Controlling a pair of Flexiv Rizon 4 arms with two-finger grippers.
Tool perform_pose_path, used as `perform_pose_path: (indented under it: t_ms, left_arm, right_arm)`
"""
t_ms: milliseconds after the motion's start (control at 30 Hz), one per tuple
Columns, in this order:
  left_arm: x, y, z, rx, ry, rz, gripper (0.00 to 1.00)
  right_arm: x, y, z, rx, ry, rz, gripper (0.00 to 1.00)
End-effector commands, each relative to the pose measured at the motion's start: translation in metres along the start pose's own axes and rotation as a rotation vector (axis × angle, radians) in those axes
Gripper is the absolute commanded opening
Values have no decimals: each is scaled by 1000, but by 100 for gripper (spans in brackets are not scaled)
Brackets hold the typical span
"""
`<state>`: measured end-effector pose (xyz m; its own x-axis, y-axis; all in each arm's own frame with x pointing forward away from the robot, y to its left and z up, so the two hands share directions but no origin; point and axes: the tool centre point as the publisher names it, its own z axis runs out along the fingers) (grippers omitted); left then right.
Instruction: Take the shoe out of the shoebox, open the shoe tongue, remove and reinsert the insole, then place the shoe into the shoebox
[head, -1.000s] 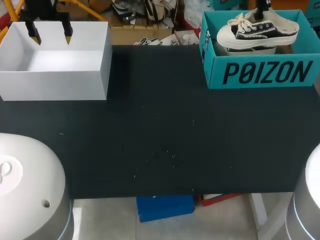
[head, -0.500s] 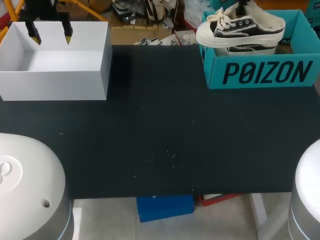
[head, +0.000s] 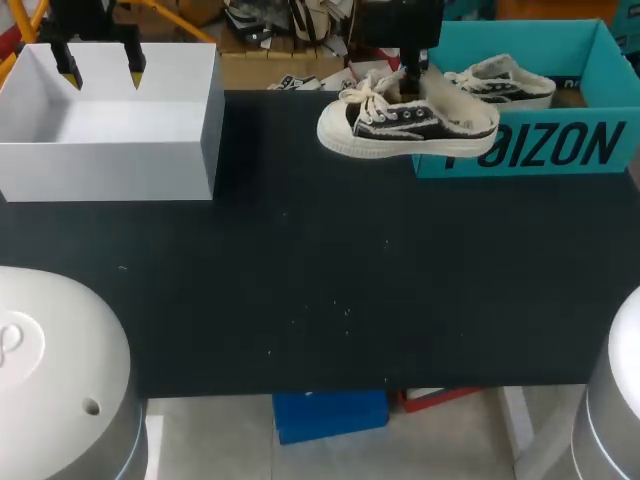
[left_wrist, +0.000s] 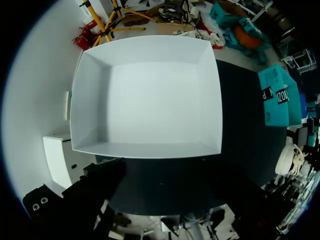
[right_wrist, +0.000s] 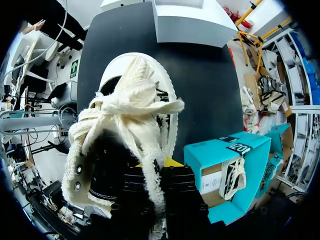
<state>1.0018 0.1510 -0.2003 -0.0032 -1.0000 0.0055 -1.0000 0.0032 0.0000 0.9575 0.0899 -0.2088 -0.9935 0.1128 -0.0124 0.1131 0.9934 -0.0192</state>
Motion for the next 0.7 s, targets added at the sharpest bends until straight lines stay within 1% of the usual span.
perform_pose_path:
  t_ms: [33, 133, 200, 233, 333, 467, 533, 700]
  left_arm:
    - [1, 0, 0, -2, -4, -2, 100]
    - [1, 0, 0, -2, -4, -2, 100]
    - [1, 0, 0, -2, -4, -2, 100]
    - [1, 0, 0, -2, -4, -2, 100]
    - [1, 0, 0, -2, -4, -2, 100]
    - [1, 0, 0, -2, -4, -2, 100]
    - [1, 0, 0, -2, -4, -2, 100]
    - [1, 0, 0, -2, -4, -2, 100]
  right_arm:
    - [25, 22, 18, 4, -124, -5, 0]
    - [35, 42, 30, -1, -130, -25, 0]
    - [40, 52, 38, 6, -124, -44, 0]
    - [44, 60, 44, -1, -123, -60, 0]
    - [52, 76, 58, -15, -111, -68, 0]
    - [64, 95, 78, -38, -95, -95, 0]
    - [71, 103, 89, -38, -75, -109, 0]
    - [83, 121, 113, -70, -46, -130, 0]
